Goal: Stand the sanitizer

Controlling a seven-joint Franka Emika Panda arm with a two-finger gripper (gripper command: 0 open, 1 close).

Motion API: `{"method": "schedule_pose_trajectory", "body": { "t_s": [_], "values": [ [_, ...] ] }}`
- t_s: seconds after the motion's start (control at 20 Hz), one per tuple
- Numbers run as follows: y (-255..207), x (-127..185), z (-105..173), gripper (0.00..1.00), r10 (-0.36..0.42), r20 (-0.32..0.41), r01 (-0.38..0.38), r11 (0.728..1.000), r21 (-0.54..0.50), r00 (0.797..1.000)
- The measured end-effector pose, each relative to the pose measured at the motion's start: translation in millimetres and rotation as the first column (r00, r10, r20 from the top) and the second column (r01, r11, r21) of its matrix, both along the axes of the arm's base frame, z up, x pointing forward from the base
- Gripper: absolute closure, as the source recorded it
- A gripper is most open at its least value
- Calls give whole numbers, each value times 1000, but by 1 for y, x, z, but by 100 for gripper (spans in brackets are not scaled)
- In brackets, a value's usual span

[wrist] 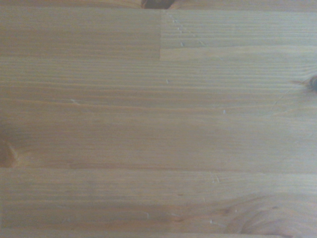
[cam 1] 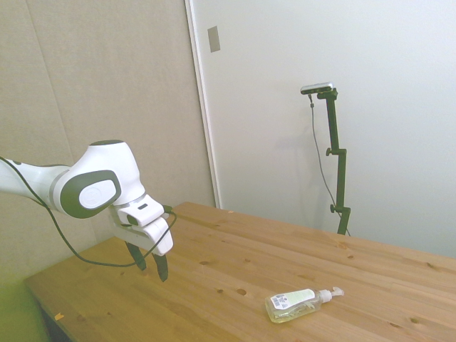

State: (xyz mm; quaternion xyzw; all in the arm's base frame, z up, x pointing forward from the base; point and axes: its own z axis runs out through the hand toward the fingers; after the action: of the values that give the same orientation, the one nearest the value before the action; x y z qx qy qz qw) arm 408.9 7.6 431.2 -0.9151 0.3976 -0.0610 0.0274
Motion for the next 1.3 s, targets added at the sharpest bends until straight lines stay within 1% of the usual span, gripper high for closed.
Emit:
{"method": "schedule_pose_trajectory", "body": {
  "t_s": [0.15, 0.25, 0.45, 0.6, 0.8, 0.95, 1.1, 1.3],
  "values": [
    [-2, 1, -3, 0, -11, -7, 11, 1000, 1, 1000],
    [-13, 3, -4, 0, -45, -9, 45, 999, 3, 999],
    [-60, 16, 3, 0, -142, 4, 142, 990, -3, 990],
    [-106, 30, 9, 0, -219, 16, 219, 976, -8, 976],
    [-169, 51, 14, 0, -319, 33, 319, 948, -7, 947],
    [-202, 69, 16, 0, -373, 42, 374, 927, -8, 927],
    [-228, 86, 17, 0, -438, 53, 439, 898, -8, 897],
    [-266, 100, 17, 0, -519, 67, 521, 854, -9, 852]
  ]
}}
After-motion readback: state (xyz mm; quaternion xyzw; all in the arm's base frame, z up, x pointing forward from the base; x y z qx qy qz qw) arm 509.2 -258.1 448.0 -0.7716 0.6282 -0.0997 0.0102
